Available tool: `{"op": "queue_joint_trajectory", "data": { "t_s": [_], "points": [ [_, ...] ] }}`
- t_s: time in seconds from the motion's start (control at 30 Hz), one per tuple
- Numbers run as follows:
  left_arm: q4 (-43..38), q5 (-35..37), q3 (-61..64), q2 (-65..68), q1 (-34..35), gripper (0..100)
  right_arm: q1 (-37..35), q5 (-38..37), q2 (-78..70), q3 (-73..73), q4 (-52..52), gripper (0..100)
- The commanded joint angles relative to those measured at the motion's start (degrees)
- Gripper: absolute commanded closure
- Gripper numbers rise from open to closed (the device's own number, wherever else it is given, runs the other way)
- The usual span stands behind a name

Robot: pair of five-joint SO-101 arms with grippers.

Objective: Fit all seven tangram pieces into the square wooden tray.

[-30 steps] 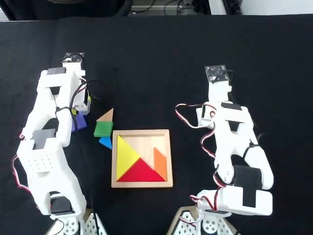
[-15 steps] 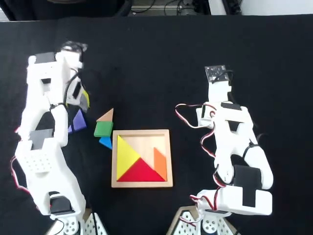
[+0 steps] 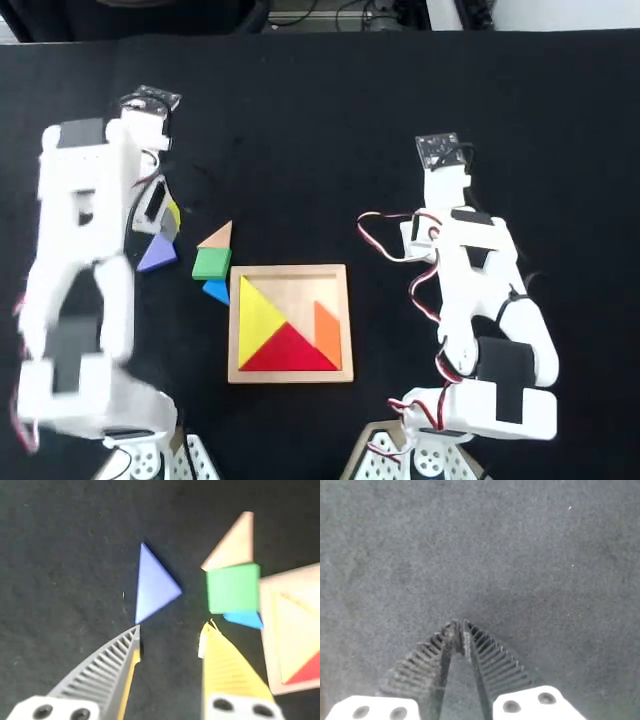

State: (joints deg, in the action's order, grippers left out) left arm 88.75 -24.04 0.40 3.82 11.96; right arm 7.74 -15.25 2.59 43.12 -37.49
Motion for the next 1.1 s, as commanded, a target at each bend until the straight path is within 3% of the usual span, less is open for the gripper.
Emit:
{"op": "queue_joint_trajectory", "data": {
  "t_s": [0.0,0.1,0.17,0.27,0.43,0.57,0.77,1.07],
  "points": [
    [-13.1,-0.5,19.6,-22.5,0.0,81,-0.8,-0.4,0.0,-2.2,0.2,98.7],
    [-30.9,2.8,34.2,-28.6,2.5,81,-0.8,-0.4,0.0,-2.2,0.1,98.7],
    [-35.7,7.4,38.2,-30.3,3.4,81,-0.8,-0.4,0.0,-2.2,0.1,98.7],
    [-31.9,6.1,36.4,-27.8,3.7,75,-0.8,-0.4,0.0,-2.2,0.1,98.7],
    [-22.2,5.4,24.0,-14.9,3.7,75,-0.8,-0.4,0.0,-2.2,0.1,98.7],
    [-14.3,-1.3,15.2,-3.0,2.8,75,-0.8,-0.4,0.0,-2.2,0.1,98.7],
    [-16.0,-3.4,7.0,7.9,5.0,74,-0.8,-0.4,0.0,-2.2,0.1,98.7],
    [-21.8,-3.5,6.0,13.1,4.5,74,-0.8,-0.4,0.0,-2.2,0.1,98.7]
  ]
}}
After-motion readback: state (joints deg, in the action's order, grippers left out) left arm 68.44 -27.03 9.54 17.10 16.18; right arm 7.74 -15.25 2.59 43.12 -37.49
